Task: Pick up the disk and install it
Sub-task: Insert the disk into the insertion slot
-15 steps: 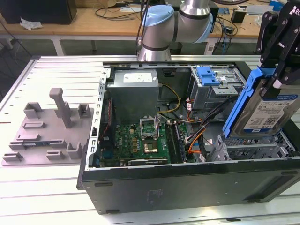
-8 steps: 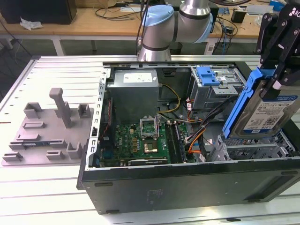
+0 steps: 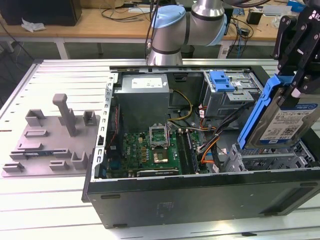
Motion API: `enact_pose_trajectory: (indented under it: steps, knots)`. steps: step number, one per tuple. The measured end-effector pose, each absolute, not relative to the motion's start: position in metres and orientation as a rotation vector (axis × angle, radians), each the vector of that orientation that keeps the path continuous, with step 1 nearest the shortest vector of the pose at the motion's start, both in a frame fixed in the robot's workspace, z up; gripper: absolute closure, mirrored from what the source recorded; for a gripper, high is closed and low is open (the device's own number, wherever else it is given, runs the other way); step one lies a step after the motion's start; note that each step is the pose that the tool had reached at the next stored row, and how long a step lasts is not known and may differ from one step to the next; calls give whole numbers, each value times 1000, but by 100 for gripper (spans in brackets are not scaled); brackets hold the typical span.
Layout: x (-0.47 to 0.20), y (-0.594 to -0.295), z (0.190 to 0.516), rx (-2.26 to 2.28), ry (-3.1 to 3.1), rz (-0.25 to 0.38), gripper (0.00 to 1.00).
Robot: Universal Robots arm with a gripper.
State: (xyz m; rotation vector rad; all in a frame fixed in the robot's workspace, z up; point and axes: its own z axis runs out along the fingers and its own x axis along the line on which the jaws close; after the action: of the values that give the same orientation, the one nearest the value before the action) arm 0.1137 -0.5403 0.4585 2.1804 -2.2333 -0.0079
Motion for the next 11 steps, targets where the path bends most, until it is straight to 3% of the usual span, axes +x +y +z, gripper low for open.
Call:
enact_pose_trajectory:
  steps: [11]
  knots:
    - [114,-540,454,2192,-2223,-8,64]
